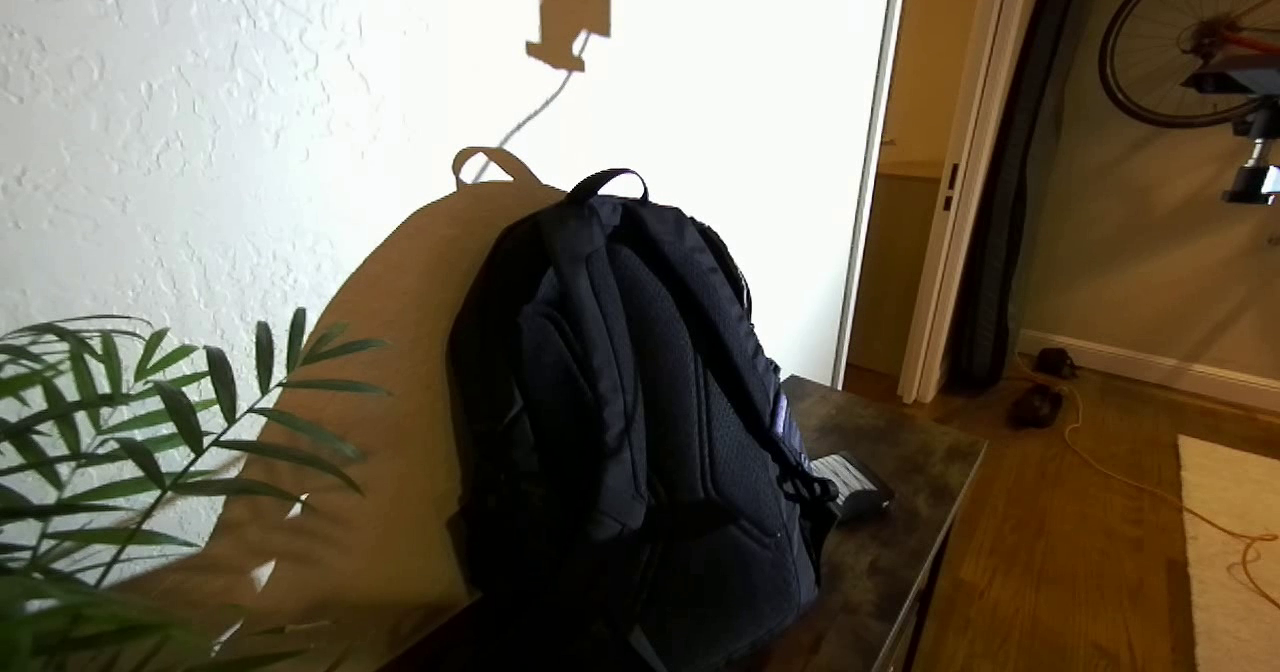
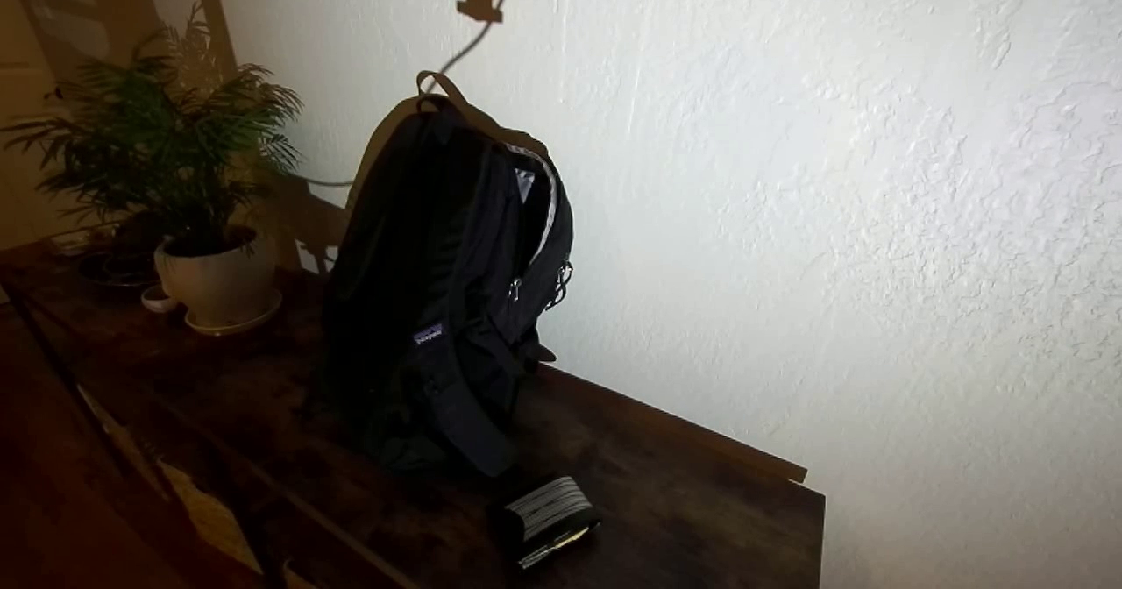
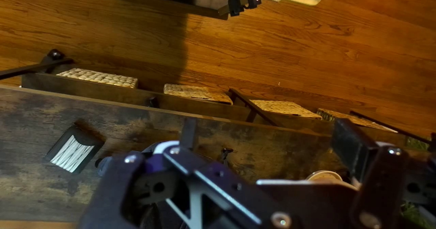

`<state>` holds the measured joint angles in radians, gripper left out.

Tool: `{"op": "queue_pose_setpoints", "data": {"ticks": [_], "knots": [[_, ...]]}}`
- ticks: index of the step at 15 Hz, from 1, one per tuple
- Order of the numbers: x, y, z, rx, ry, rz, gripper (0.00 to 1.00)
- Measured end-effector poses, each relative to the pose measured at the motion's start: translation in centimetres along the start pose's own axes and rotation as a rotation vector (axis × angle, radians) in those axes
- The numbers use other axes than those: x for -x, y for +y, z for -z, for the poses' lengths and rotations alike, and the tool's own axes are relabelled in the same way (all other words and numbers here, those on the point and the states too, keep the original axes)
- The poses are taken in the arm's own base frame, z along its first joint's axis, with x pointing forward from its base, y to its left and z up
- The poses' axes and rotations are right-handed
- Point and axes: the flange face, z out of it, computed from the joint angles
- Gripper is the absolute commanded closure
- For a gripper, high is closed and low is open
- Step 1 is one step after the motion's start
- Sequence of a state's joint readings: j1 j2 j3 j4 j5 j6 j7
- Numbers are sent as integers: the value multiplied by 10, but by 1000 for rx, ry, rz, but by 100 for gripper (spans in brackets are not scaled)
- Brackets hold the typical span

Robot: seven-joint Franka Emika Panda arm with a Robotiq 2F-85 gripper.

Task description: Get the wallet from the top of the cabinet and put it in the backpack

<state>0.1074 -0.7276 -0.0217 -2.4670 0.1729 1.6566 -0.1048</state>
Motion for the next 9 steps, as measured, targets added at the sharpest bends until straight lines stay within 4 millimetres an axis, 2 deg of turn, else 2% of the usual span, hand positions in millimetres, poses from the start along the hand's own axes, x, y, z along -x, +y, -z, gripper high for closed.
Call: {"op": "queue_pose_setpoints", "data": {"ticks": [5, 9], "knots": [[-6, 0, -4, 9, 6, -1, 0], [-43, 15, -21, 43, 73, -25, 0]]}}
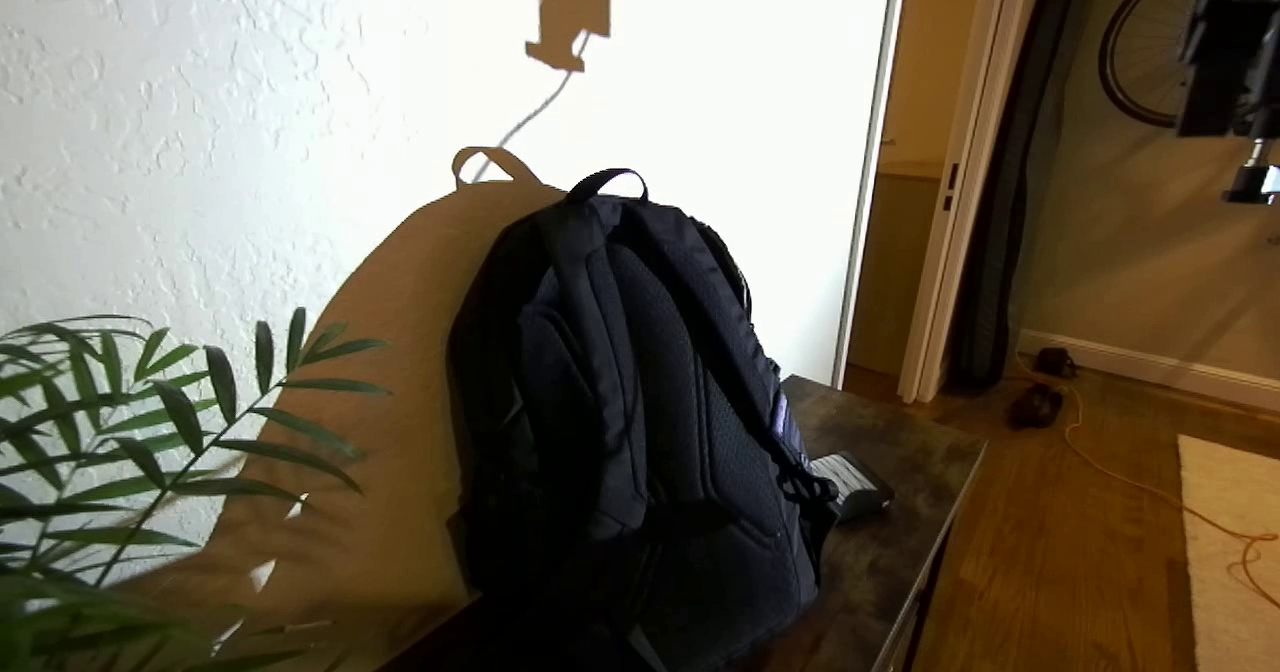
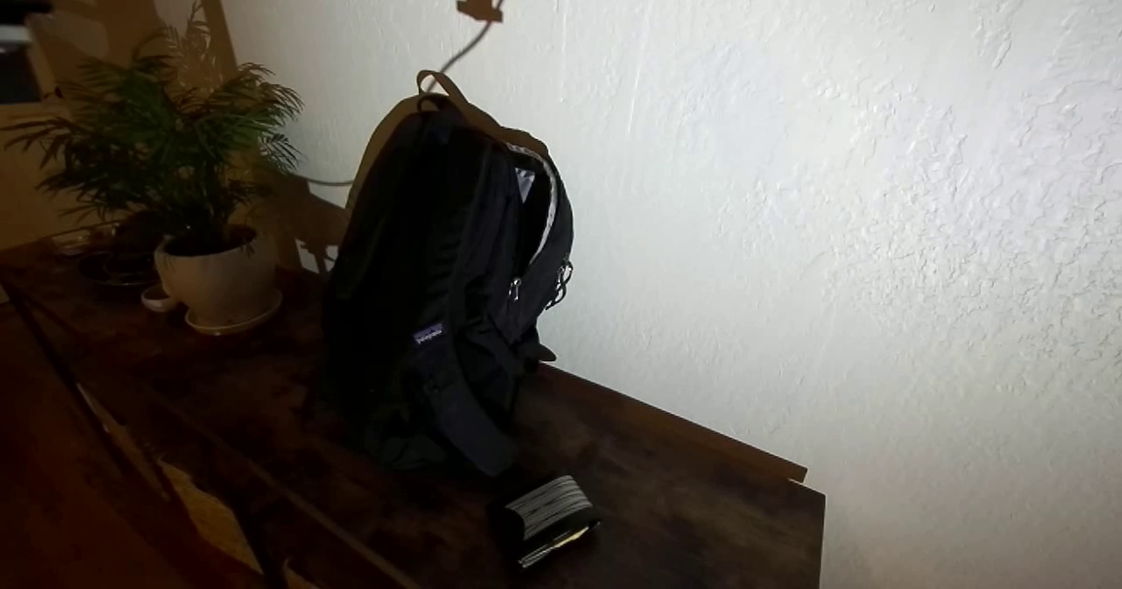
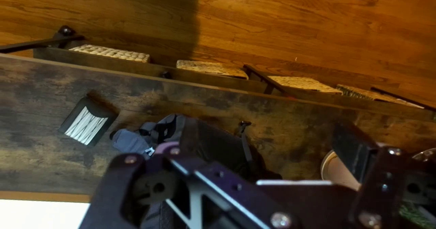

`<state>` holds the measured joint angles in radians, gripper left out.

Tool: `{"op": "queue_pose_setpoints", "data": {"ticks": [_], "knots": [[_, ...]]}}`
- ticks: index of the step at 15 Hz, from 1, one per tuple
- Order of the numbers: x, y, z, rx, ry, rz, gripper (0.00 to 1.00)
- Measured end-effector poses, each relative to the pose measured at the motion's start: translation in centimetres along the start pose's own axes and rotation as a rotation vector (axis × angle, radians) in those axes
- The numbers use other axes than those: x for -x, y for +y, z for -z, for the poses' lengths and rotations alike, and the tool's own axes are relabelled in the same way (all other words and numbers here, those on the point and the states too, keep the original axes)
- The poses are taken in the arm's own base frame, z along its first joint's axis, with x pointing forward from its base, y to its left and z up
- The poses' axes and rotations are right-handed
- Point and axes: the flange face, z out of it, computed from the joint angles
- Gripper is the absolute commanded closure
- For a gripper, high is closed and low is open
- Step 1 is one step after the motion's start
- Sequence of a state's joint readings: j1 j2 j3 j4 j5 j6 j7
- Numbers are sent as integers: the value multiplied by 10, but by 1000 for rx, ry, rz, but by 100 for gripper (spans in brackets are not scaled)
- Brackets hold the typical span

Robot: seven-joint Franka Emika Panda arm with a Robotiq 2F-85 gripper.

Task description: Get the wallet from the top of the cabinet and put it in the backpack

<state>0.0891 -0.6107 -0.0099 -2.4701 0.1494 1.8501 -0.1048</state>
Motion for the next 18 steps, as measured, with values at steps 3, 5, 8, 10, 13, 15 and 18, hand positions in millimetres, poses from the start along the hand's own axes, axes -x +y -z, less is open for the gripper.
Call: {"op": "queue_pose_setpoints", "data": {"ticks": [3, 5, 8, 10, 13, 15, 18], "knots": [[-34, 16, -27, 34, 51, -20, 0], [-54, 27, -48, 59, 74, -29, 0], [-72, 44, -71, 92, 81, -50, 0], [-79, 50, -78, 100, 75, -58, 0], [-81, 50, -76, 101, 80, -60, 0], [-81, 50, -76, 101, 81, -61, 0], [-81, 49, -75, 101, 81, -61, 0]]}}
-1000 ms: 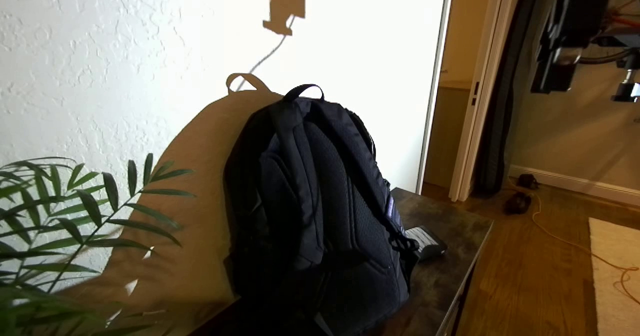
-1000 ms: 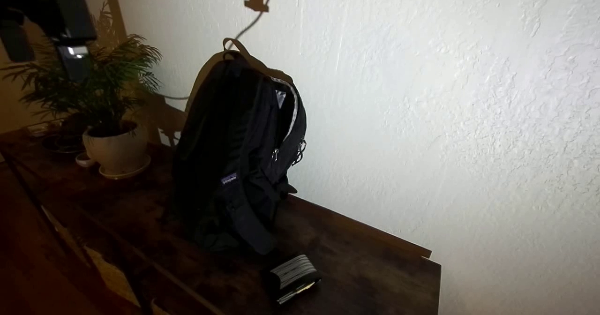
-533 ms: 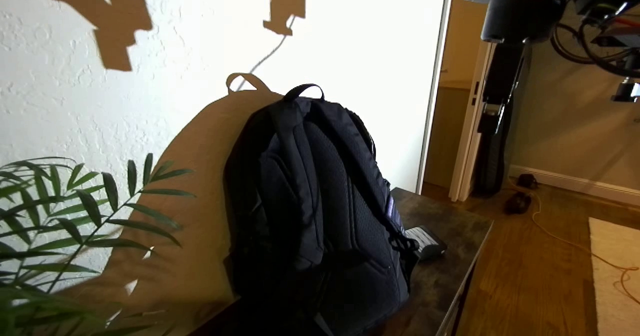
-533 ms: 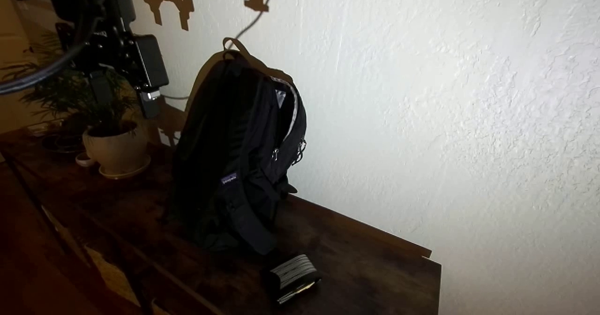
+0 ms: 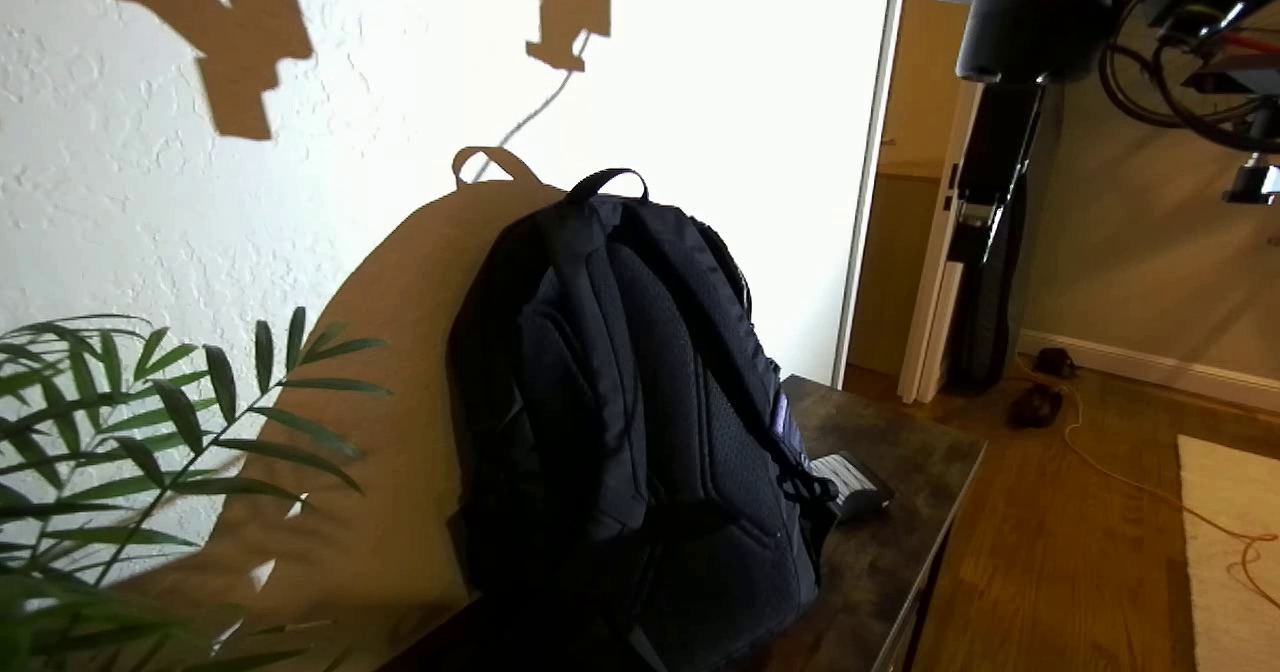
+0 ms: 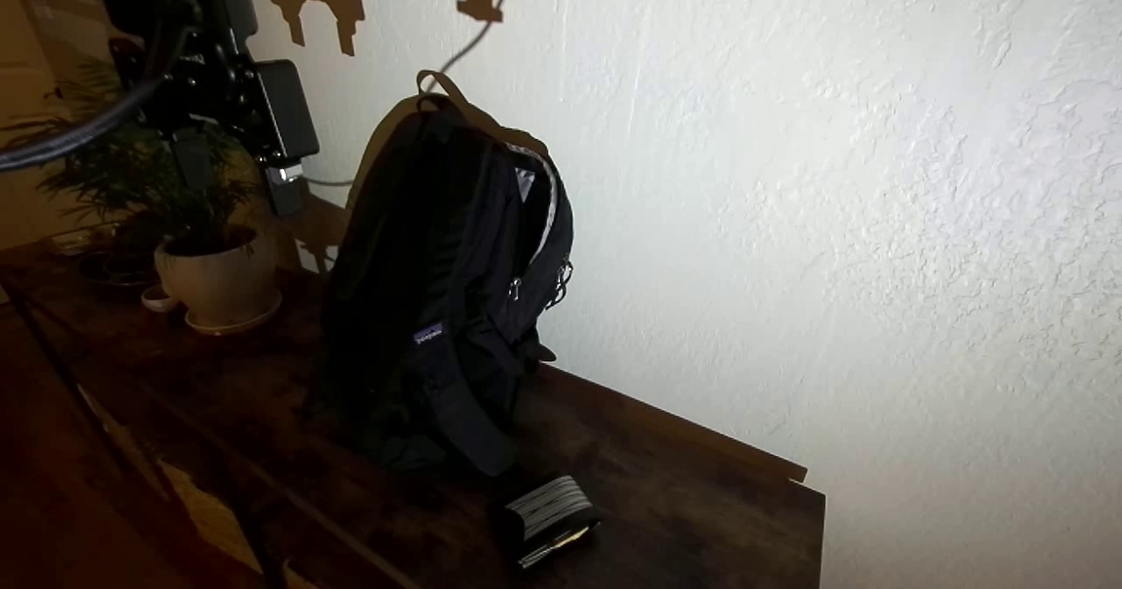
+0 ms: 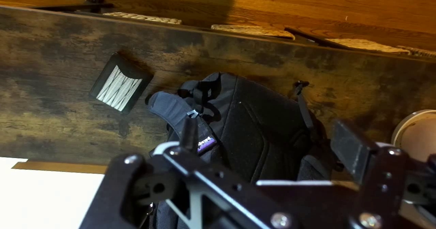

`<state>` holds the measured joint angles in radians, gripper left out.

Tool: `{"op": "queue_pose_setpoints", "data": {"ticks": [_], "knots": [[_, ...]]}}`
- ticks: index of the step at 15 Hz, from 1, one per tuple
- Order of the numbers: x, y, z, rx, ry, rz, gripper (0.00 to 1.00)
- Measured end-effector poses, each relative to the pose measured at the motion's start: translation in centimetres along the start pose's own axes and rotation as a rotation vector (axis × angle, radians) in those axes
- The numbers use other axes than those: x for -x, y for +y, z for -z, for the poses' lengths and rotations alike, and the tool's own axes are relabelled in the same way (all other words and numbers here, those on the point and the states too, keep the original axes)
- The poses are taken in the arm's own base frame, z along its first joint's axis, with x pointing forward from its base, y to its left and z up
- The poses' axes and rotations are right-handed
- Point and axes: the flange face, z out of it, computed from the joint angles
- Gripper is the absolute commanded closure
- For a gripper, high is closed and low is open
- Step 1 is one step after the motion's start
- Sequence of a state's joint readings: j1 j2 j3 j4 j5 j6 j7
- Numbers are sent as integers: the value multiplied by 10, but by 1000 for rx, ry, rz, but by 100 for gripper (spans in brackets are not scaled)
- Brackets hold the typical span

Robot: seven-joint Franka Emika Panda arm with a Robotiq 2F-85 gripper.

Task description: Get the wallet from the top of the cabinet and put it in the backpack

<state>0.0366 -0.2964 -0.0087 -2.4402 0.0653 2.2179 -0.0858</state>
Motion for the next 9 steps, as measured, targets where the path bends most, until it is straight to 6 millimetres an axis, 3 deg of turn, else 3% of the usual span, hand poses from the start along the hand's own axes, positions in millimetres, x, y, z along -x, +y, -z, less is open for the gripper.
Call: {"op": "queue_pose_setpoints", "data": {"ticks": [5, 9], "knots": [[0, 0, -2, 0, -4, -1, 0], [-2, 12, -20, -3, -35, -26, 0]]}}
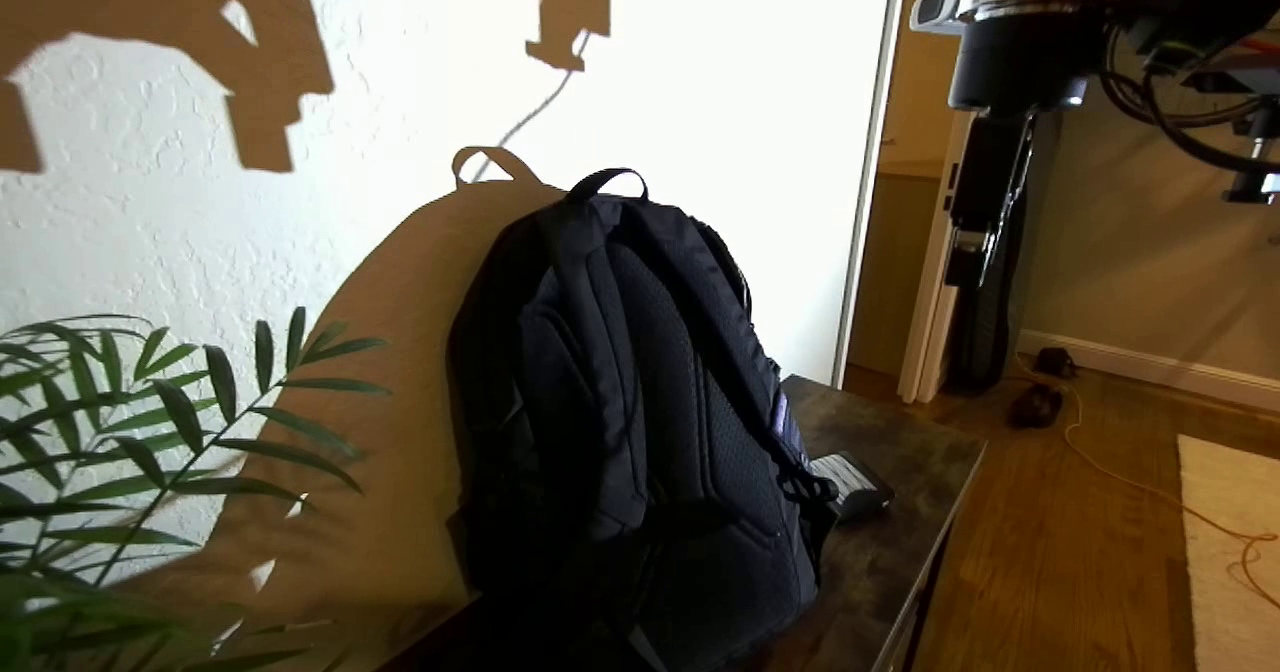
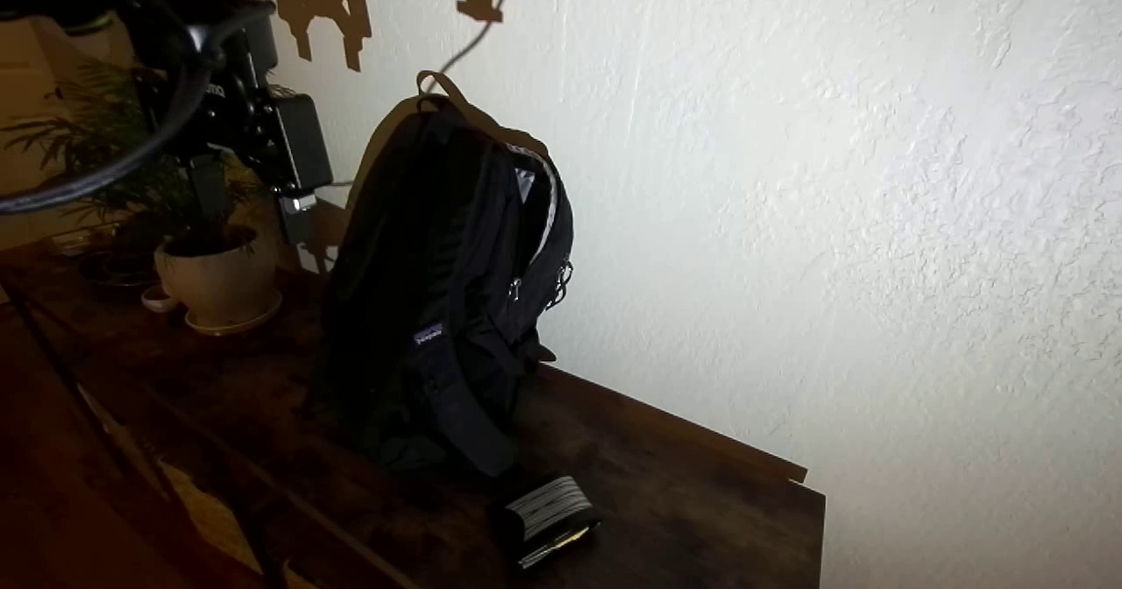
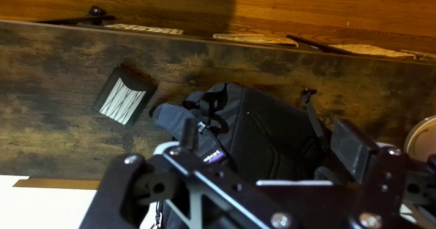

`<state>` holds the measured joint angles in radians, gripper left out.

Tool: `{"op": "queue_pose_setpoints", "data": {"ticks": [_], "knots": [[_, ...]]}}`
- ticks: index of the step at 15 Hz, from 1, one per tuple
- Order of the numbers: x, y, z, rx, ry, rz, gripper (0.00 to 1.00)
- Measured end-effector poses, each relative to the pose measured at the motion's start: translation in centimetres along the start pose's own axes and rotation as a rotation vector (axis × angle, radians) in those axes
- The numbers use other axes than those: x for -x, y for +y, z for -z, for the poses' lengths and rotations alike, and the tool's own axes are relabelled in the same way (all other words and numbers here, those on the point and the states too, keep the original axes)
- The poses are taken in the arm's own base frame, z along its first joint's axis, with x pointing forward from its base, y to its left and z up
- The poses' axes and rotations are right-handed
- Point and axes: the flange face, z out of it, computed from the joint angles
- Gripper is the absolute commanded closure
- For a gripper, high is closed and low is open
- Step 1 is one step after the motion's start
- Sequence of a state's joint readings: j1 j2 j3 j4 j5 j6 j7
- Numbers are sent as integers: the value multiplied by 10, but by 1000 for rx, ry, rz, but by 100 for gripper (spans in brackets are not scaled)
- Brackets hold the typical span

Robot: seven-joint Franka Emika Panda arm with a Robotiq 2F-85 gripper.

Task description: Get the wallet from the top of the cabinet and put it in the backpack

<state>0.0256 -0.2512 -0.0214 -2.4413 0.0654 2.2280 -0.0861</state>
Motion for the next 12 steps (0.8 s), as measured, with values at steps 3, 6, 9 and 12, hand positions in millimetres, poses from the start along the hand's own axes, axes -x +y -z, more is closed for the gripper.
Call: {"op": "queue_pose_setpoints", "data": {"ticks": [3, 6, 9, 12], "knots": [[-4, 21, -19, 1, -2, -26, 0], [-9, 48, -43, 7, 14, -27, 0], [-10, 71, -73, 16, 7, -10, 0], [-11, 79, -90, 24, -17, -4, 0]]}}
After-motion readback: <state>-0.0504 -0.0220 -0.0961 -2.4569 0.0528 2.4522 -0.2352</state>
